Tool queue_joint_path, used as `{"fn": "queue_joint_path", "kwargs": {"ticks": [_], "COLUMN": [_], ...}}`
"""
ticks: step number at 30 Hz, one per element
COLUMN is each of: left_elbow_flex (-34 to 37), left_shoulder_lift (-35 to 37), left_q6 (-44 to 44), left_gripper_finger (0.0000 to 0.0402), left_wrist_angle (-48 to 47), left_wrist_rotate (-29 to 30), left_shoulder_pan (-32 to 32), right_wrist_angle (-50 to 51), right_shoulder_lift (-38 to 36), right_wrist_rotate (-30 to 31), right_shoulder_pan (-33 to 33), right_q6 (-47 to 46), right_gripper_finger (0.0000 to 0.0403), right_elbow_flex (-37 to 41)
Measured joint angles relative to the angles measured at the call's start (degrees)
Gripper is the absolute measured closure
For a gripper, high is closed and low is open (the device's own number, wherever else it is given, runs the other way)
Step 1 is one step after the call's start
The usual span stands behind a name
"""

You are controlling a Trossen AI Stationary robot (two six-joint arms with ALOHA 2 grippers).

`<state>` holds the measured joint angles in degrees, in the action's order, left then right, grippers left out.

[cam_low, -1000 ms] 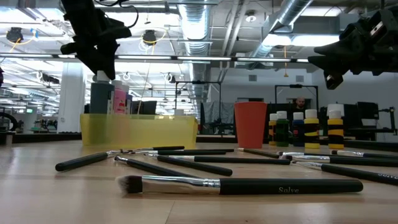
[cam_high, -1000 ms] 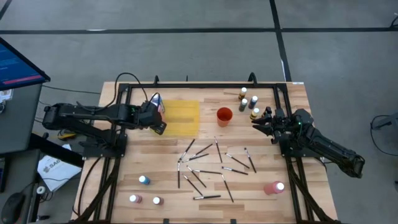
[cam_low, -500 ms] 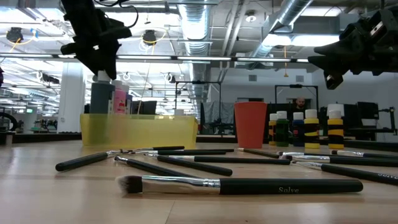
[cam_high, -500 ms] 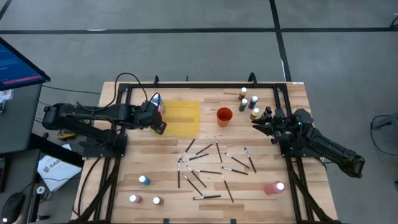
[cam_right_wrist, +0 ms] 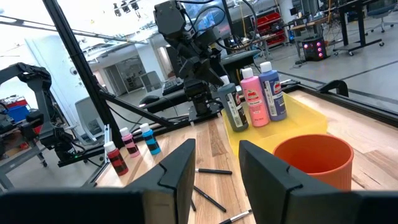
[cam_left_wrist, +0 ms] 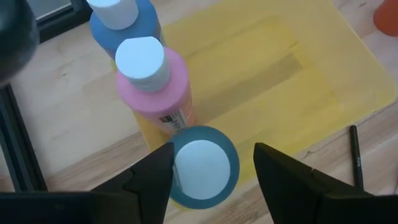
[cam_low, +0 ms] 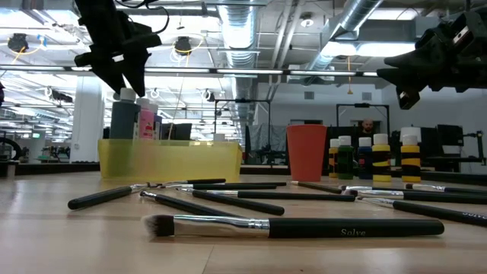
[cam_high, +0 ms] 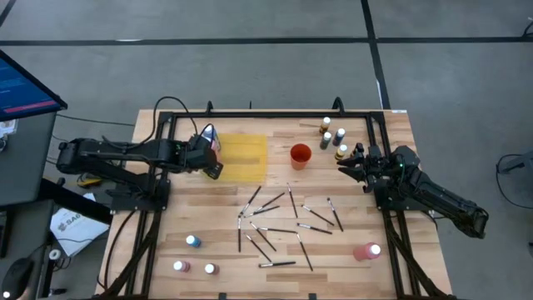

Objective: Pick & Place Paint Supplies
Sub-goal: Put the black paint bottle into the yellow bin, then put the pink bottle into the yellow bin

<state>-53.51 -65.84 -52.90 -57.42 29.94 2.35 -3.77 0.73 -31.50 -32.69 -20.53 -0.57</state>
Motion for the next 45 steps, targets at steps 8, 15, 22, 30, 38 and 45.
{"fn": "queue_joint_path", "kwargs": {"ticks": [8, 15, 22, 30, 38, 45], "left_elbow_flex": [-2.54, -2.76, -2.76, -2.76, -2.76, -2.77], "left_shoulder_lift": [2.89, 8.98, 16.03, 22.74, 27.44, 30.12], "left_q6": [3.11, 4.60, 7.56, 7.67, 11.30, 17.24], "left_gripper_finger": [0.0186, 0.0186, 0.0186, 0.0204, 0.0252, 0.0326], "left_wrist_angle": [0.33, 0.07, 3.80, 20.62, 36.55, 40.93], "left_wrist_rotate": [-0.26, -4.42, -17.44, -22.39, -18.35, -16.40], "left_shoulder_pan": [-0.02, -0.02, -0.02, -1.35, -1.31, -1.31], "right_wrist_angle": [-0.02, -0.02, 0.00, -0.02, -0.01, -0.04], "right_shoulder_lift": [0.00, 0.00, 0.00, 0.00, 0.00, 0.00], "right_wrist_rotate": [0.00, 0.01, -0.01, 0.01, 0.01, 1.16], "right_shoulder_pan": [0.02, 0.00, 0.01, 0.00, 0.01, -0.46], "right_q6": [-0.01, -0.02, -0.01, 0.00, -0.01, 2.32], "right_gripper_finger": [0.0283, 0.0283, 0.0283, 0.0283, 0.0283, 0.0283], "right_elbow_flex": [-0.01, 0.01, -0.01, 0.00, 0.00, 0.01]}}
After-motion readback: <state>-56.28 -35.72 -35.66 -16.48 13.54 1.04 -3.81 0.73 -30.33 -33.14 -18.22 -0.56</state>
